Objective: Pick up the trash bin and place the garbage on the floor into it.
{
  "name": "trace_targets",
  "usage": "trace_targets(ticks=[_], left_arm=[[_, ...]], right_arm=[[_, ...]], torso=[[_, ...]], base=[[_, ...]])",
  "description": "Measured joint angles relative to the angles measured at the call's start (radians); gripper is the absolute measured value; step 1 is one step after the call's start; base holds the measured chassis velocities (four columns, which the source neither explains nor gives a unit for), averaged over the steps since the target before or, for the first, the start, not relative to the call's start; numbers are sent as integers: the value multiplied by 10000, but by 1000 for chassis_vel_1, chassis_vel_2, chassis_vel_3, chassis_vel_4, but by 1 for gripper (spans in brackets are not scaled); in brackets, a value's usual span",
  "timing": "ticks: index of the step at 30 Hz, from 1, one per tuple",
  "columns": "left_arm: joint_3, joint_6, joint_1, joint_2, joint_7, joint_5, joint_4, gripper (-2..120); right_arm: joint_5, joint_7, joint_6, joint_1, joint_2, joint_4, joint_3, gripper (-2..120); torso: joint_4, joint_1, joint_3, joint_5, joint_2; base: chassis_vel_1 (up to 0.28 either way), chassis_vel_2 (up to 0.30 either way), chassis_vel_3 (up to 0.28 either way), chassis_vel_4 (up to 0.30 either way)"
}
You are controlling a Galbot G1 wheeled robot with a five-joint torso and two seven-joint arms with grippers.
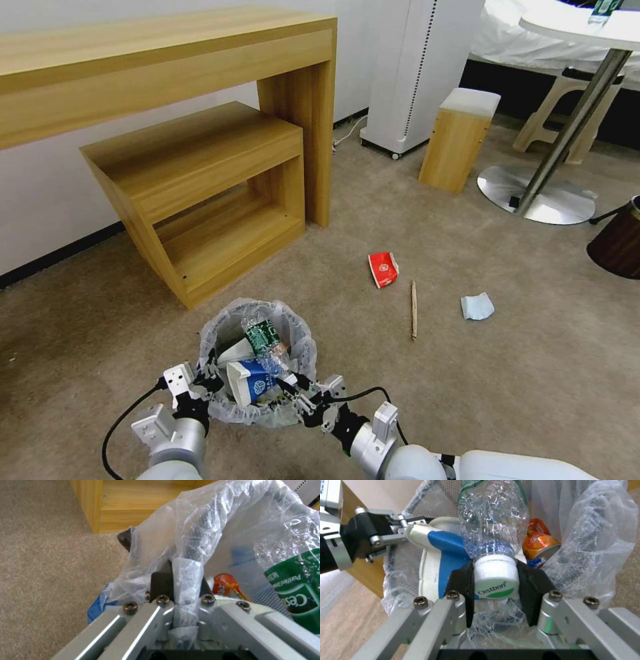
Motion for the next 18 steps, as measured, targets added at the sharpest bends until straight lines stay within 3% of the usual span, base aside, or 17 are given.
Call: trace_targets(ticks=[3, 13, 18], left_arm=[[9, -1, -3, -23, 6, 23, 21, 1], [25, -33, 90, -99, 49, 137, 48, 1], [28, -61, 145, -121, 78, 191, 24, 1]], right_arm=[[-5, 0, -32, 11, -25, 34, 1, 29], [-27, 181, -168, 14, -46, 382, -34, 70], [-114, 146, -148, 7, -51, 401, -23, 84]], torso=[[0, 0, 0, 0, 0], [0, 0, 0, 0, 0], [0, 1, 0, 0, 0]], base=[[0, 0, 0, 0], [0, 0, 0, 0], [0, 0, 0, 0]])
